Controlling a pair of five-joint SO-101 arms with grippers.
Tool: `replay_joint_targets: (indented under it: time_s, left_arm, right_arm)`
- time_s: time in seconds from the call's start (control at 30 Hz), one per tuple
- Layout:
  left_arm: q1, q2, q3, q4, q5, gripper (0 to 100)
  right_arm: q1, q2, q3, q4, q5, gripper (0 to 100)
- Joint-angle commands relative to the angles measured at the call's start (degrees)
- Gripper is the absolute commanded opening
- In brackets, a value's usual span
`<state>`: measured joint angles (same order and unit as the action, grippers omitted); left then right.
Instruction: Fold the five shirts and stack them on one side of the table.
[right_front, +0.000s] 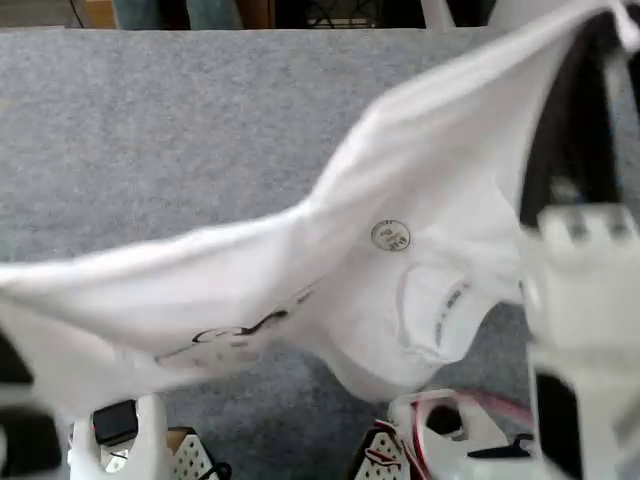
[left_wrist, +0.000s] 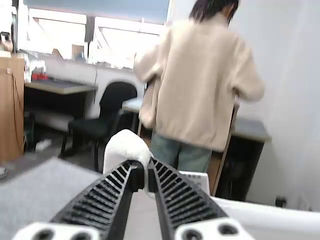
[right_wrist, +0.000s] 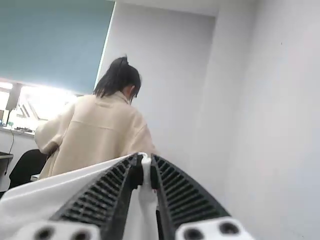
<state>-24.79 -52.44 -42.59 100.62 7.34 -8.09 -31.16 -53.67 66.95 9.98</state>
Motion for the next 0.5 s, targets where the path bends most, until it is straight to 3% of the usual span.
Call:
replay_joint_targets:
  time_s: [0.0,0.13,0.27,0.37,0.47]
  left_arm:
    - [0.57,2.11,18.86,-5.27,0.35,3]
    - [0.31,4.66,43.91,-26.73,0.70,3]
    - [0.40,9.05,68.00,-61.89,0.62,3]
    - [0.40,16.88,77.85,-87.38,0.26,3]
    - [0.40,27.78,72.92,-90.81,-2.11,3]
  right_arm:
    - [0.62,6.02,9.45,-7.74,-0.53,1.4]
    - [-0.18,15.34,21.23,-17.76,-0.35,1.4]
    - [-0.62,28.35,28.26,-26.64,-0.53,1.4]
    - [-1.14,39.34,26.42,-34.02,-0.53,1.4]
    - [-1.41,48.48,18.86,-34.99,-0.53,1.4]
